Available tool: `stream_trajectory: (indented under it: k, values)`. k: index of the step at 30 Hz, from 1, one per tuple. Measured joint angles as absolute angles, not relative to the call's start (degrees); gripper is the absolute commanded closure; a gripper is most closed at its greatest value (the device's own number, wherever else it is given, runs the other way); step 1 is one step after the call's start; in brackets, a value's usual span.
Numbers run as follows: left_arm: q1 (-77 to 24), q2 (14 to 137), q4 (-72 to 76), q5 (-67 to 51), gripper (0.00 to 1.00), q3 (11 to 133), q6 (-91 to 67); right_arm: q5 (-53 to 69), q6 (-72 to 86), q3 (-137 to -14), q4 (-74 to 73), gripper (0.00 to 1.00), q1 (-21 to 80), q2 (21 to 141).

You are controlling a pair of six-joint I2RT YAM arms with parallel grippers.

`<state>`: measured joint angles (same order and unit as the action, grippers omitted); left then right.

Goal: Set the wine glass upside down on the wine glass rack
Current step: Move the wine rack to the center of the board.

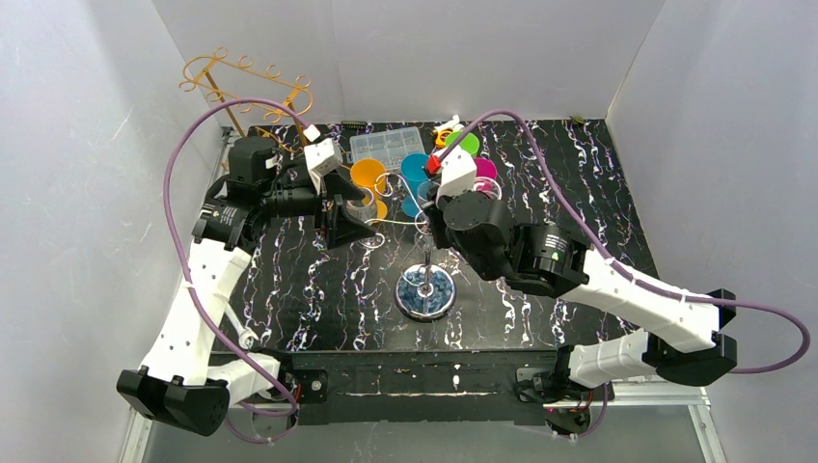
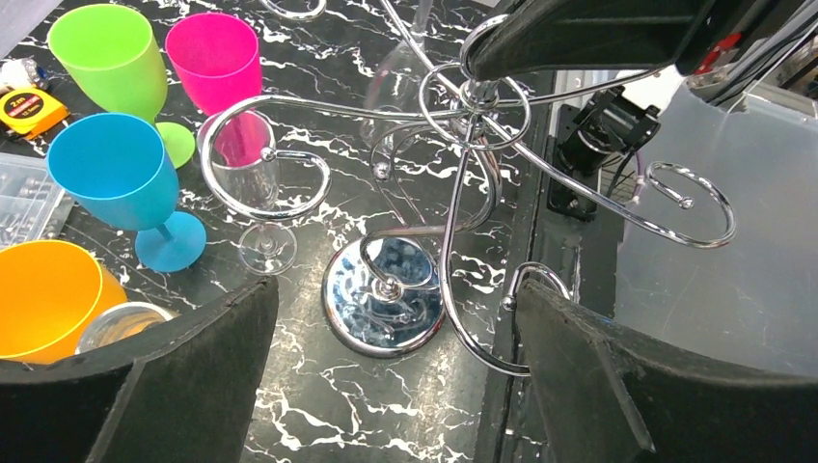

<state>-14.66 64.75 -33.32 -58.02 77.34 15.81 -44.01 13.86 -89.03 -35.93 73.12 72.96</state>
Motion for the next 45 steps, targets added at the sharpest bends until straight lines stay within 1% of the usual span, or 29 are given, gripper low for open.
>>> stream_trajectory:
  k: [4, 10, 21, 28, 36, 42, 45]
  values:
    - [-14.70, 65.35, -33.07, -58.13, 0.07, 78.37, 15.06, -44.22, 10.52, -86.53, -32.62, 0.99, 73.12, 71.51]
    - [-14.37, 66.61, -31.29, -56.53, 0.07, 79.22, 14.43, -43.58, 5.92, -86.35, -31.49, 0.99, 73.23, 71.50]
    - [-14.37, 66.98, -30.06, -55.93, 0.07, 79.35, 13.87, -43.11, 4.07, -86.35, -31.87, 0.99, 70.55, 71.50]
    - [-14.37, 66.85, -29.64, -55.90, 0.06, 79.37, 13.50, -39.77, 4.59, -86.37, -33.28, 0.99, 64.52, 70.22]
    - [-14.37, 66.77, -29.64, -55.70, 0.05, 79.37, 13.45, -39.32, 4.22, -86.46, -36.39, 0.99, 57.87, 68.77]
    - [-14.37, 66.54, -29.75, -55.49, 0.04, 79.37, 13.50, -38.38, 4.29, -86.46, -36.45, 0.99, 54.87, 68.45]
    - [-14.37, 66.34, -30.03, -55.47, 0.04, 79.37, 13.58, -37.85, 4.34, -86.46, -36.52, 0.99, 51.79, 68.11]
